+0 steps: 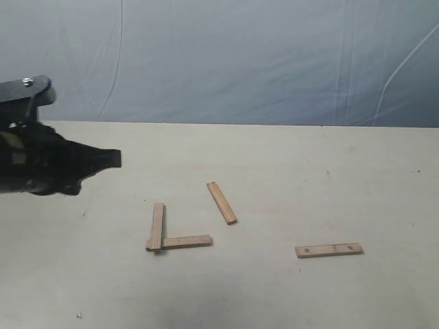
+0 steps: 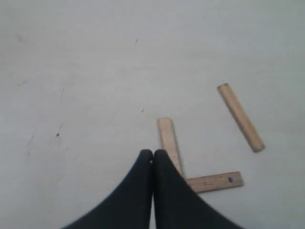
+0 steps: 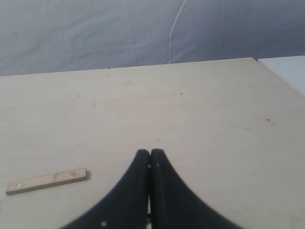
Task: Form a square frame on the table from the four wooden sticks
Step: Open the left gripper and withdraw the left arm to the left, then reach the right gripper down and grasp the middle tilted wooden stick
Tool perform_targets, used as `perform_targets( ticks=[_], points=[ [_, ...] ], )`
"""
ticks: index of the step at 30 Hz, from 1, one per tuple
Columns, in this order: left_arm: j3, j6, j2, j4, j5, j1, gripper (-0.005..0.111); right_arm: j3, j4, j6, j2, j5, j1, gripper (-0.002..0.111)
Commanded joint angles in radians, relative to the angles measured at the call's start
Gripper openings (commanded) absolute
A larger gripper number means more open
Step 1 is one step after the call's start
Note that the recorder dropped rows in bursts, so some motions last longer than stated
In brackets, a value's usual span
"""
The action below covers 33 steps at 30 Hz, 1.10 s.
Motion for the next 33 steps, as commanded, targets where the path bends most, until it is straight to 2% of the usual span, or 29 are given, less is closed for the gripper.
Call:
perform_targets(
  ticks=[1,5,8,9,12,15,16,18,19,20,24,25,29,33],
  points=[
    [0.199,-0.012,-0.238,-0.017,-0.199,-0.001,0.000,0.001,-0.002,-0.005,-0.002,-0.009,-0.006,-0.001],
    [0.411,-0.012,-0.468,-0.048,-0.391,-0.001,0.000,0.001,-0.002,-0.005,-0.002,-0.045,-0.006,-0.001],
    [0.536,-0.008,-0.622,-0.048,-0.473,-0.001,0.000,0.001,-0.002,-0.005,-0.002,-0.152,-0.006,-0.001],
    [0.607,-0.008,-0.724,-0.048,-0.505,-0.001,0.000,0.001,0.002,-0.005,-0.002,-0.254,-0.006,-0.001],
    [0.745,0.033,-0.919,-0.087,-0.554,0.001,0.000,0.001,0.199,0.022,-0.002,-0.485,-0.006,-0.001],
    [0.763,0.156,-1.008,-0.240,-0.540,0.001,0.000,0.001,0.365,0.203,-0.002,-0.585,-0.006,-0.001],
    [0.763,0.246,-1.037,-0.299,-0.495,0.001,0.000,0.001,0.326,0.234,-0.002,-0.612,-0.006,-0.001],
    [0.763,0.412,-1.082,-0.456,-0.482,0.001,0.000,-0.040,0.111,0.324,0.036,-0.676,-0.006,-0.001],
    [0.763,0.488,-1.095,-0.543,-0.487,0.001,0.000,-0.087,-0.025,0.362,0.115,-0.775,-0.006,-0.001],
    [0.763,0.579,-1.101,-0.630,-0.501,0.001,0.000,-0.136,-0.082,0.362,0.212,-0.863,-0.006,-0.001],
    [0.763,0.775,-1.101,-0.799,-0.517,0.001,0.000,-0.275,-0.090,0.362,0.474,-0.990,-0.006,-0.001],
    [0.763,0.805,-1.101,-0.803,-0.505,0.001,0.000,-0.337,-0.090,0.368,0.601,-1.000,-0.006,-0.001],
    [0.763,0.800,-1.101,-0.803,-0.490,0.001,0.000,-0.494,-0.177,0.502,0.865,-0.966,-0.006,-0.001],
    [0.763,0.800,-1.101,-0.806,-0.485,0.001,0.000,-0.678,-0.448,0.640,1.151,-0.833,0.018,-0.001]
  ],
)
